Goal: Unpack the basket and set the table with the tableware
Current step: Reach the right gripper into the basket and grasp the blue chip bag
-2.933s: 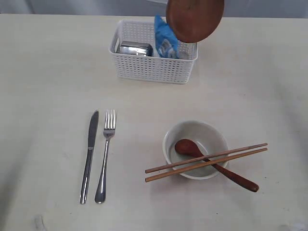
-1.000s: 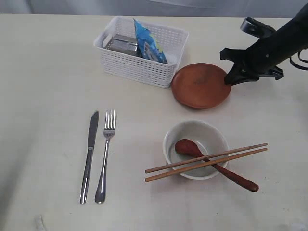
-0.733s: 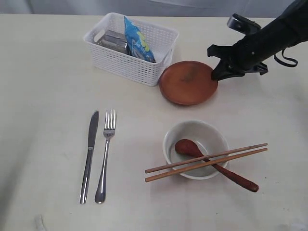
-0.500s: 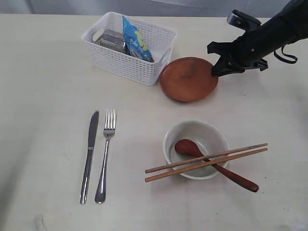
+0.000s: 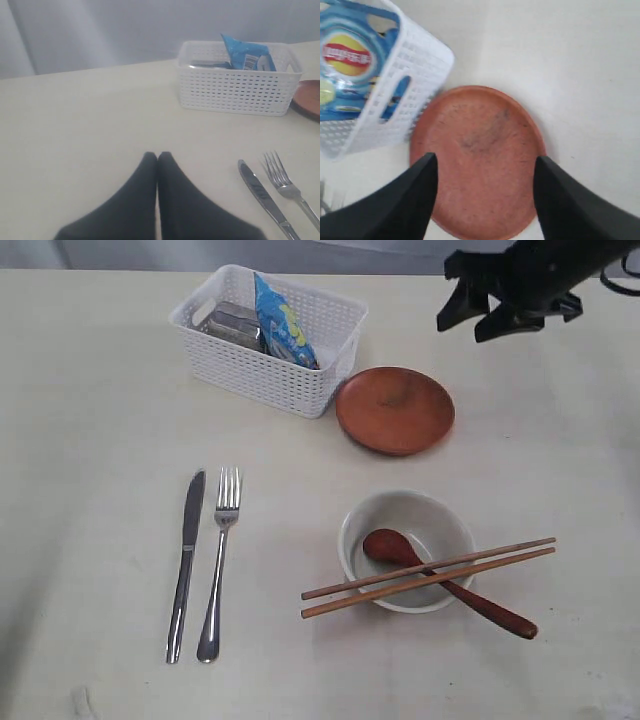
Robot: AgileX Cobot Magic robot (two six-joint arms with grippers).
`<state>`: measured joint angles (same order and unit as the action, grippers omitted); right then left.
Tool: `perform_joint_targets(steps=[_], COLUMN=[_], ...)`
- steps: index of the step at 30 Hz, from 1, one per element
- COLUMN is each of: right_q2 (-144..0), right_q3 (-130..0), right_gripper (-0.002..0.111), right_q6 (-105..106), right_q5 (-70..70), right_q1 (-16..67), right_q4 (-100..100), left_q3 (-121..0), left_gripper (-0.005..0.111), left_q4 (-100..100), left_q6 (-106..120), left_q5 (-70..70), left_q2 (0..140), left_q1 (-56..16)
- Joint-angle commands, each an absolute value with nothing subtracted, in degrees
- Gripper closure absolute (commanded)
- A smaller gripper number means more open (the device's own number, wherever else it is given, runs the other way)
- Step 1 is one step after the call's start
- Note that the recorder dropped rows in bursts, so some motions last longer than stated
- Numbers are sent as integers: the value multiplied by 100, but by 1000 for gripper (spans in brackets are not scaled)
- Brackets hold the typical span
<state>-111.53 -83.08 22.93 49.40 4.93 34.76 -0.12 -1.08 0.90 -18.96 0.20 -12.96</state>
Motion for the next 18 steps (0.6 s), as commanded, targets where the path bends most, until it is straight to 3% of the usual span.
perform_joint_targets(steps=[1,3,8,18], right_q2=[-10756,-10833,-11631,-13025], right_q3=[-8565,-8949,-10163,-11740], right_gripper=[52,42,42,42], right_q6=[2220,1901,-109,-1098], right_q5=[4931,4767,4744,5566], right_q1=[1259,1809,2866,3356], right_q4=[3587,3504,1356,189], left_q3=[0,0,0,0], left_gripper=[107,107,107,107], left_q4=[-120,-120,-120,-60], left_q6=[64,64,64,64], left_q5=[-1832,-1832,-1832,-1832], left_q2=[0,0,0,0], left_q1=[-1327,-1327,-1327,-1327])
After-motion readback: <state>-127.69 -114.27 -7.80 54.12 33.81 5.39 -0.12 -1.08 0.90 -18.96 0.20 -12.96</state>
